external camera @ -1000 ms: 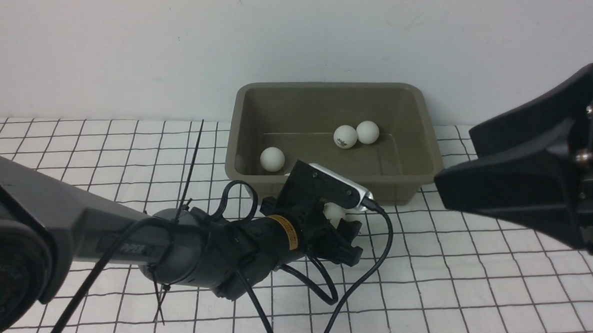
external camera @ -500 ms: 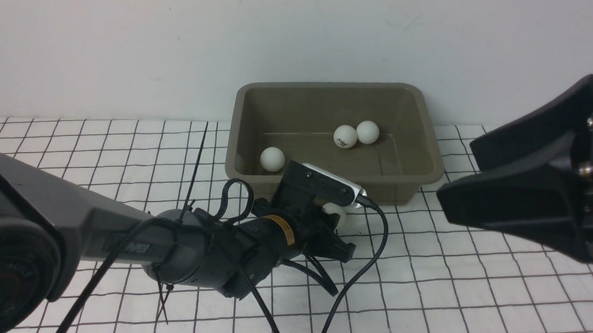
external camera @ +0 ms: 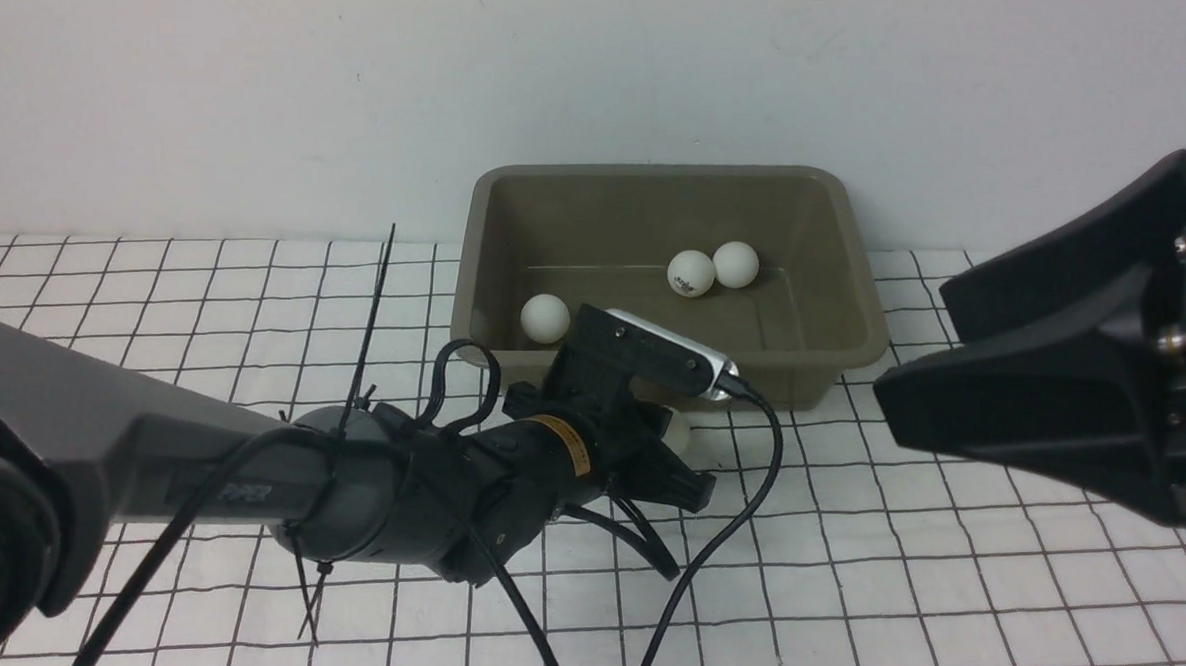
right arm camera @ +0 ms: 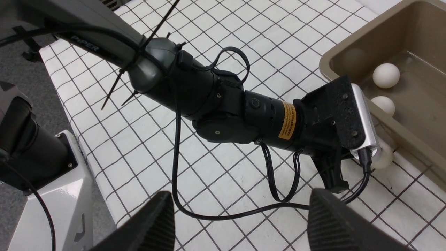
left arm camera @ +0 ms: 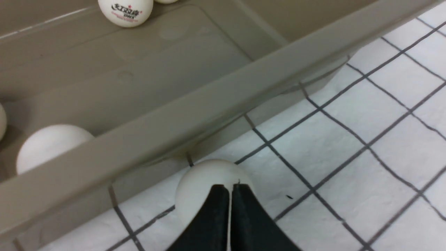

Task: Put the table tennis balls into the box on the white checkered tablecloth.
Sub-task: 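Reach for and grasp a ping pong ball on the table beside the basket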

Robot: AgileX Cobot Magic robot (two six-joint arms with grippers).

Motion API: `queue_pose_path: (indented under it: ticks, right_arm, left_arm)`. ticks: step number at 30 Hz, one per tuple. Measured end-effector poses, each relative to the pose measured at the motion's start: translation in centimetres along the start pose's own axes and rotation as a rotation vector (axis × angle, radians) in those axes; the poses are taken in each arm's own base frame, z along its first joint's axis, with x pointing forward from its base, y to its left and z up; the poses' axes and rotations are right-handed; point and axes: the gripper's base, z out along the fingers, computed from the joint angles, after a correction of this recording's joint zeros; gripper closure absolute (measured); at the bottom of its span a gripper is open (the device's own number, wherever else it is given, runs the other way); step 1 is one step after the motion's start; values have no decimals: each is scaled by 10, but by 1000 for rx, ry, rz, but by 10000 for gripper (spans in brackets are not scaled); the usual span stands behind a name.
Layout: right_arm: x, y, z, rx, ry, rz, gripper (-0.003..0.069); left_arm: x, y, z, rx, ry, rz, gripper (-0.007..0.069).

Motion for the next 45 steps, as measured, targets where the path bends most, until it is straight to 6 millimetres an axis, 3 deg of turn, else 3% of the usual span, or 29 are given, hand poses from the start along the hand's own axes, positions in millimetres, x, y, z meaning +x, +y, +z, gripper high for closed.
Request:
queue_pose_path:
  ticks: [13, 19, 22, 24, 38, 45]
  right_arm:
    - [-1, 0, 0, 5, -9, -11, 197]
    - [-2, -1, 0, 14, -23, -24, 197]
    - [-2, -1, 0, 14, -24, -27, 197]
    - [-2, -1, 0, 14, -24, -27, 197]
    - [-2, -1, 0, 13, -27, -25, 197]
    - [-3, -1, 0, 11, -29, -23, 197]
  left_arm:
    - [5, -1, -6, -5, 111, 3, 606]
    - [12, -3, -7, 10, 195, 67, 265]
    - [12, -3, -7, 6, 191, 36, 154]
    - [11, -3, -7, 5, 182, 18, 118]
    - [1, -4, -5, 17, 68, -105, 83]
    - [10, -1, 3, -6, 67, -184, 83]
